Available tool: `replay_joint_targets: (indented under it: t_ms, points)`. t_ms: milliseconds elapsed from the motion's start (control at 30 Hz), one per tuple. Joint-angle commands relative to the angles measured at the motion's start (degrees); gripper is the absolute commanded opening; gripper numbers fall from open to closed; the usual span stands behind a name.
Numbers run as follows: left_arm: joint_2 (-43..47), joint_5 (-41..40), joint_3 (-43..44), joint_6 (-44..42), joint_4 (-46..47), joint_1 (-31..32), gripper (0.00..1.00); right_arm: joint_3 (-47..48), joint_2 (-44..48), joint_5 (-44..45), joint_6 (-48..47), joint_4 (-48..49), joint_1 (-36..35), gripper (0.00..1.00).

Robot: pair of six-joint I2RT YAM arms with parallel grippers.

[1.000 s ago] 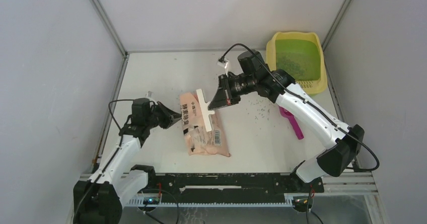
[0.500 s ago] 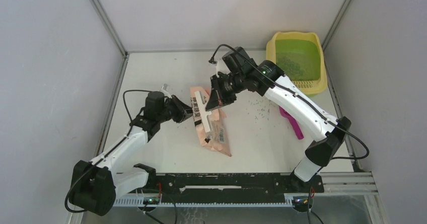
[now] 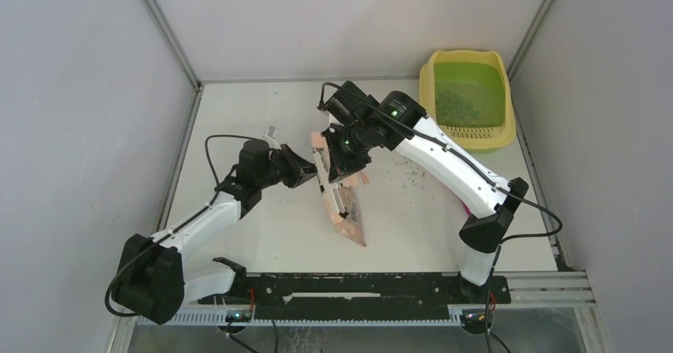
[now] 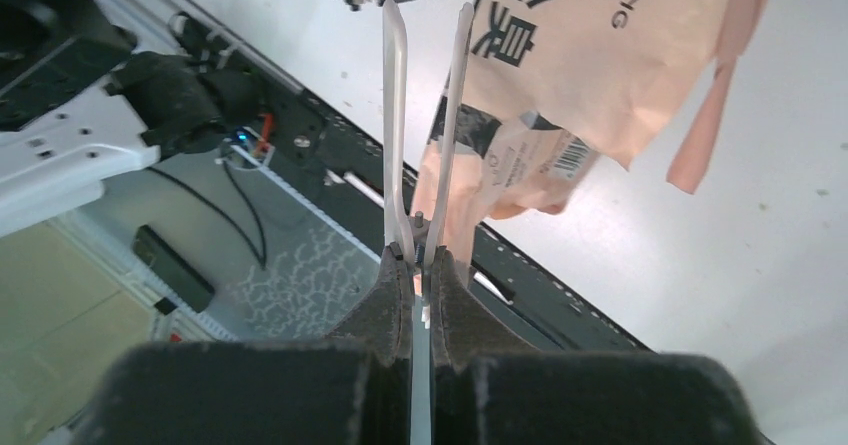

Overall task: Fill the litter box with clean litter
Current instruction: Clamp the cat litter bag at the center of the board.

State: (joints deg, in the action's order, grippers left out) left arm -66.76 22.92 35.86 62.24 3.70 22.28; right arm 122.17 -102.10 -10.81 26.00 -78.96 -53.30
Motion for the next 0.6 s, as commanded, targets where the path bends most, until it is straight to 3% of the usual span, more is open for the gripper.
replay_joint_targets:
  t_ms: [0,367,567]
  points:
    - [-1.63,0.71,3.71,1.39,5.32,1.91,0.09,4.30,-0.91,6.55,0.08,-5.65,-1.57,0.00]
    - [-5.37,0.06,5.95,2.25,7.33,4.90,0.09,14.07,-6.19,9.73,-0.30,-12.52,-3.03,0.00]
    - [-5.89,0.10,6.15,2.25,7.63,5.18,0.09,11.28,-5.71,13.03,-0.69,-12.89,-3.04,0.00]
